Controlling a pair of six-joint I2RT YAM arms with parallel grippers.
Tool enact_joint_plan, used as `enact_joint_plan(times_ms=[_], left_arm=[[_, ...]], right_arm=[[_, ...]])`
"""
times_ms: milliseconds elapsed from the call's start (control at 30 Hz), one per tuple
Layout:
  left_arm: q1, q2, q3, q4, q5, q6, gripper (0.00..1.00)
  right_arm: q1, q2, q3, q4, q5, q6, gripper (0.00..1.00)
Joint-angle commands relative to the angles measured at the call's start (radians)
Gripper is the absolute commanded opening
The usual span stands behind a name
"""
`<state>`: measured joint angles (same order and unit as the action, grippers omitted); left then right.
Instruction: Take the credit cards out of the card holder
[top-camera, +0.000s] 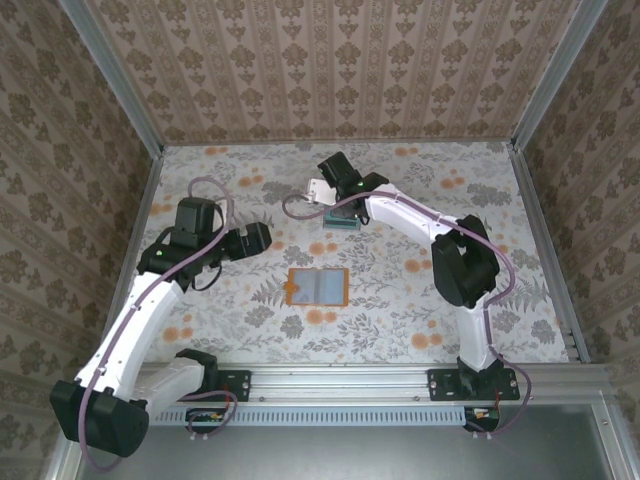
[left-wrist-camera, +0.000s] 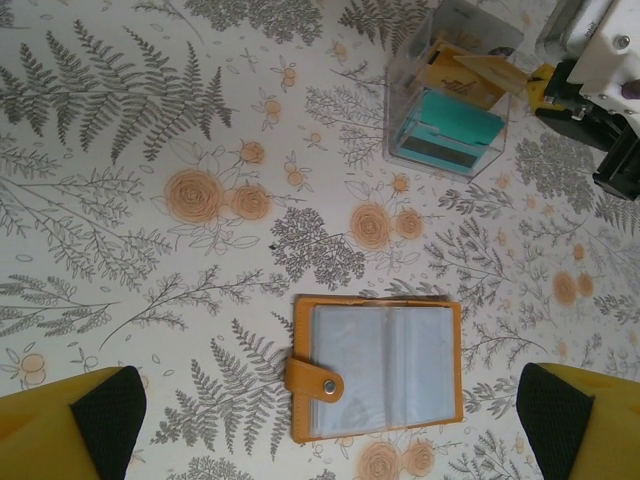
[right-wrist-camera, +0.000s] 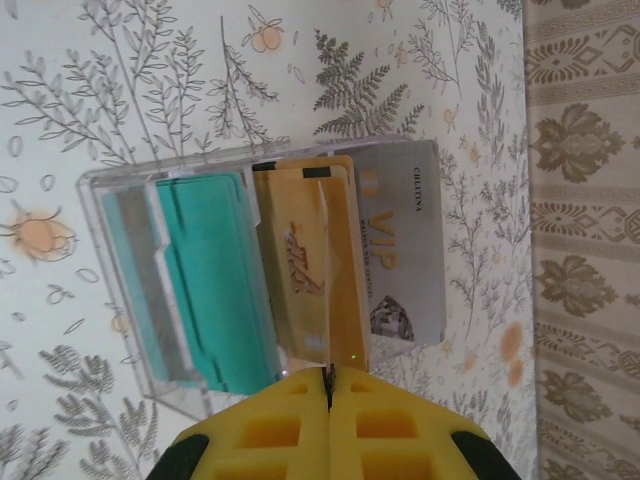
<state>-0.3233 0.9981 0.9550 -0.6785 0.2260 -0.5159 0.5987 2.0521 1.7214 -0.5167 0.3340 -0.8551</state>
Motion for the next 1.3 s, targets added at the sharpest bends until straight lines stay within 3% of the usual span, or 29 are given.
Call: enact_joint_plan(times_ms=[0, 367, 500, 567, 633, 667, 933, 1267], left_arm=[[0.015, -0.012, -0.012, -0.038, -0.011, -0.01, 1.0], [0.045, -0.027, -0.02, -0.057, -0.006, -0.008, 1.0], [0.053, -0.029, -0.029, -0.051, 0.004, -0.012, 1.0], [0.055, -0.028, -0.032, -0.05, 0.012, -0.014, 1.0], [0.058, -0.029, -0.032, -0.05, 0.015, -0.015, 1.0], [0.058, -0.029, -0.032, -0.052, 0.016, -0.015, 1.0], [0.062, -0.053, -0.051, -0.048, 0.031, -0.019, 1.0], [0.058, -0.03, -0.085, 0.018, 0.099, -0.033, 1.0]], right_arm=[[-0.014, 0.045, 0.037, 0.035, 0.024, -0.036, 0.0], [-0.04, 0.111, 0.058, 0.016, -0.025, -0.004, 0.0], [-0.046, 0.122, 0.06, 0.032, -0.019, 0.008, 0.2], [-0.049, 0.129, 0.061, 0.059, 0.006, 0.017, 0.23], [-0.054, 0.137, 0.062, 0.105, 0.049, 0.026, 0.41], [-0.056, 0.141, 0.063, 0.133, 0.078, 0.026, 0.43], [-0.077, 0.131, 0.096, 0.197, 0.192, 0.121, 0.46], [-0.068, -0.084, -0.01, 0.022, 0.08, 0.478, 0.48]])
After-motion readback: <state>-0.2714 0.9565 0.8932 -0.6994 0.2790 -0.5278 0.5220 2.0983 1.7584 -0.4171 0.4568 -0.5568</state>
